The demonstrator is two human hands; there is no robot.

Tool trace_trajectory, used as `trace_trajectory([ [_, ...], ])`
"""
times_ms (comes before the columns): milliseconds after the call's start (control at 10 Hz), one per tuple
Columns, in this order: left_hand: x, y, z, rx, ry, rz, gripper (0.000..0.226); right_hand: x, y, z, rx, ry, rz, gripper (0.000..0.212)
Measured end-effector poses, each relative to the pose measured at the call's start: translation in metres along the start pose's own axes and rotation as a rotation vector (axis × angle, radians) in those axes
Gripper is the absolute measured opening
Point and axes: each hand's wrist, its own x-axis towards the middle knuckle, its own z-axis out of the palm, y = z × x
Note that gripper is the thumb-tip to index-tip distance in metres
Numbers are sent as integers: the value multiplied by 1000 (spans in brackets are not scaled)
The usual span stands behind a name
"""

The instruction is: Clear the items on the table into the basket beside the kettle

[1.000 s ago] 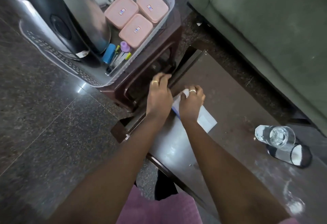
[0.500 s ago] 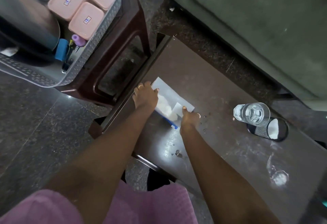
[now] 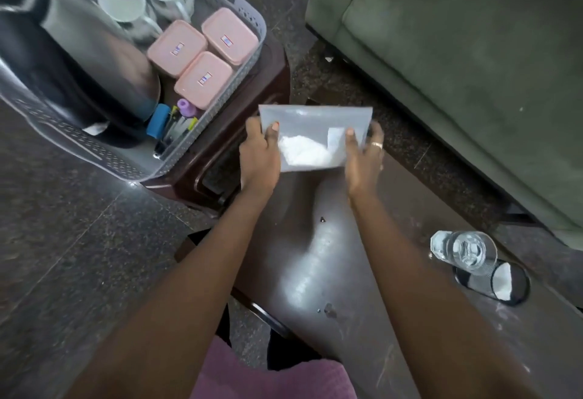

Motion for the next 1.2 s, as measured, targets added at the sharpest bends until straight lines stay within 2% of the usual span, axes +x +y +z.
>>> trace_trajectory([
  [100, 22, 26, -27, -161, 235, 18, 27, 1, -59, 23, 179, -96, -87, 61],
  [200, 44, 41, -49, -357, 430, -118, 32, -3, -106, 50, 300, -272, -148, 64],
  [300, 66, 41, -65, -488, 512, -300, 32, -11, -146, 82, 314, -410, -189, 68],
  [500, 88, 30, -79, -574, 466, -476, 40, -23, -167, 135, -199, -406, -366, 59],
  [700, 105, 23, -87, -442, 315, -643, 43, -19, -158, 161, -534, -309, -545, 44],
  [800, 107, 18, -89, -471, 274, -694, 41, -23, -151, 168, -750, -259, -637, 50],
  [900, 102, 13, -87, -552, 289, -683, 42, -31, -145, 168, -753, -273, -625, 60],
  [1000, 84, 15, -79, -281, 405, -575, 48, -42, -134, 157, -591, -216, -666, 56],
  [1100, 46, 20, -64, -106, 526, -154, 52, -52, -103, 138, -391, -85, -647, 46],
  [1200, -2, 10, -34, 68, 414, 212, 46, -58, -51, 108, -312, 24, -508, 41],
])
